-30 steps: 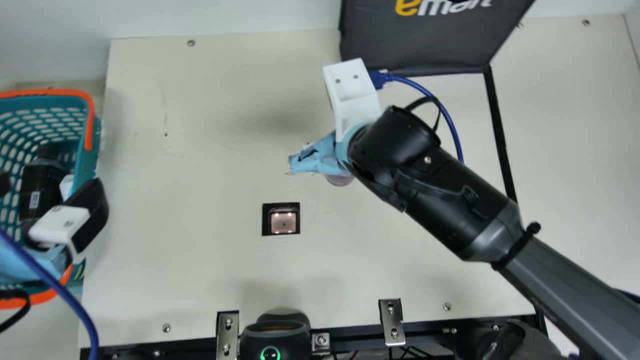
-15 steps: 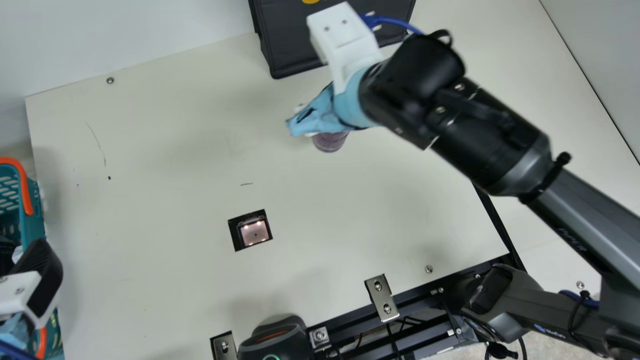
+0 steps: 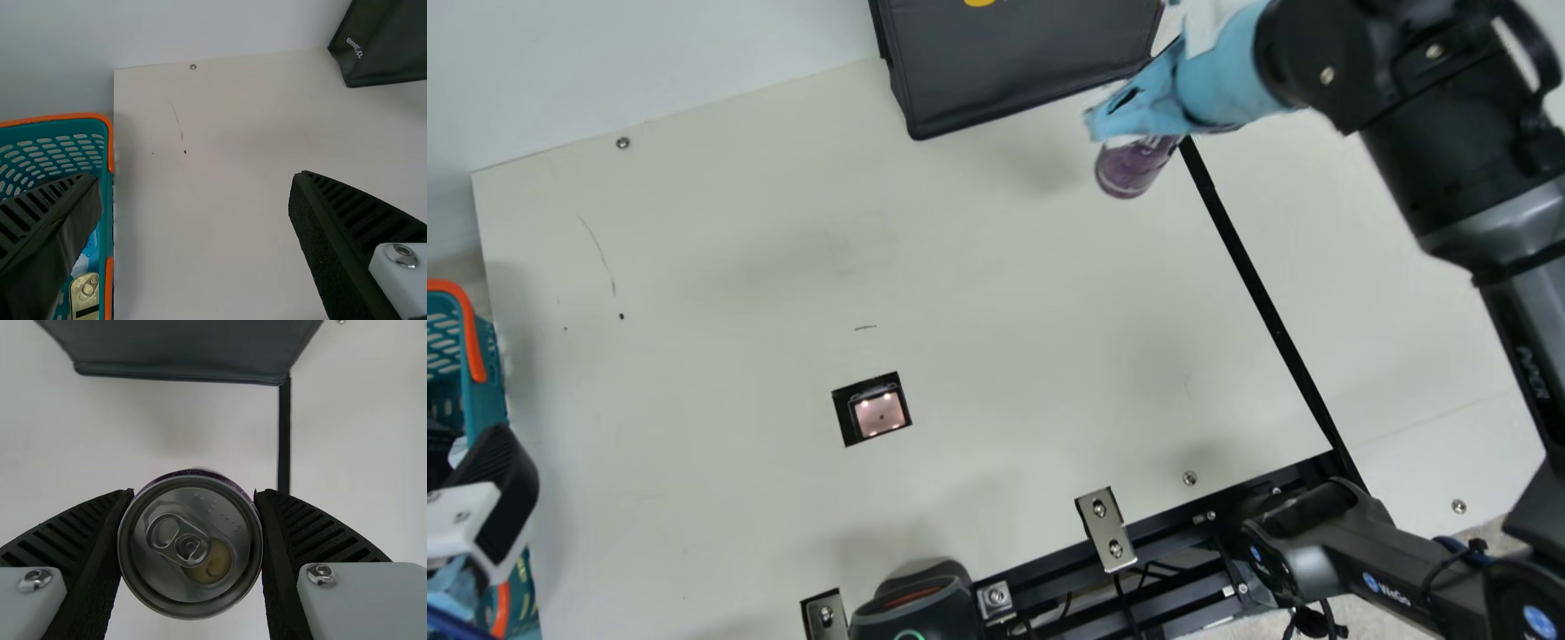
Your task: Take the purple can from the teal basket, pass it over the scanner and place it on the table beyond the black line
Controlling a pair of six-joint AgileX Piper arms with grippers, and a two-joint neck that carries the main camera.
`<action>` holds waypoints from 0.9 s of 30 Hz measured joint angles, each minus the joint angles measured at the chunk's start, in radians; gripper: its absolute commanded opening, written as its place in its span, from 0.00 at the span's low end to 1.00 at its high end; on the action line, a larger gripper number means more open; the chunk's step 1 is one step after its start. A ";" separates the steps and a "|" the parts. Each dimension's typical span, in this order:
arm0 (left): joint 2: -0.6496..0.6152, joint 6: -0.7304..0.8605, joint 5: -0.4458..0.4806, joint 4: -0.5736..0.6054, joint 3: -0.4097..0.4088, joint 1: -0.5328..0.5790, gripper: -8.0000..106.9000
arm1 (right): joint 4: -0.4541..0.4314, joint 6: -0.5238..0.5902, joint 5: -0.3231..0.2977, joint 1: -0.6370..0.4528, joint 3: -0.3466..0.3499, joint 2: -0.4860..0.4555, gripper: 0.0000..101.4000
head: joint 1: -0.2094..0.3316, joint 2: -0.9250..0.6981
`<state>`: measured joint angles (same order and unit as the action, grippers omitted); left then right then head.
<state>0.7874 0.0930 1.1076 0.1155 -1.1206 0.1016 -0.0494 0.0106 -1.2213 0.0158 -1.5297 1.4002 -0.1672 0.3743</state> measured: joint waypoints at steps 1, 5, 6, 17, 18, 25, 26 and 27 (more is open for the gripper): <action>0.000 0.000 0.000 0.000 0.000 0.000 0.85 | 0.011 0.035 -0.001 -0.026 -0.006 0.005 0.00 | 0.000 0.000; 0.000 0.000 0.000 0.000 0.000 0.000 0.85 | 0.064 0.166 -0.001 -0.152 -0.038 0.040 0.00 | 0.000 0.000; 0.000 0.000 0.000 0.000 0.000 0.000 0.85 | 0.078 0.199 0.000 -0.184 -0.048 0.050 0.00 | 0.000 0.000; 0.000 0.000 0.000 0.000 0.000 0.000 0.85 | 0.191 0.499 0.001 -0.466 -0.170 0.203 0.00 | 0.000 0.000; 0.000 0.000 0.000 0.000 0.000 0.000 0.85 | 0.197 0.519 0.001 -0.485 -0.185 0.221 0.00 | 0.000 0.000; 0.000 0.000 0.000 0.000 0.000 0.000 0.85 | 0.215 0.581 0.002 -0.569 -0.288 0.345 0.00 | 0.000 0.000; 0.000 0.000 0.000 0.000 0.000 0.000 0.85 | 0.217 0.580 0.002 -0.574 -0.306 0.365 0.00 | 0.000 0.000; 0.000 0.000 0.000 0.000 0.000 0.000 0.85 | 0.219 0.575 0.002 -0.579 -0.324 0.384 0.00 | 0.000 0.000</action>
<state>0.7874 0.0930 1.1076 0.1155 -1.1206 0.1016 0.1695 0.5854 -1.2189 -0.5634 -1.8540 1.7844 -0.1672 0.3743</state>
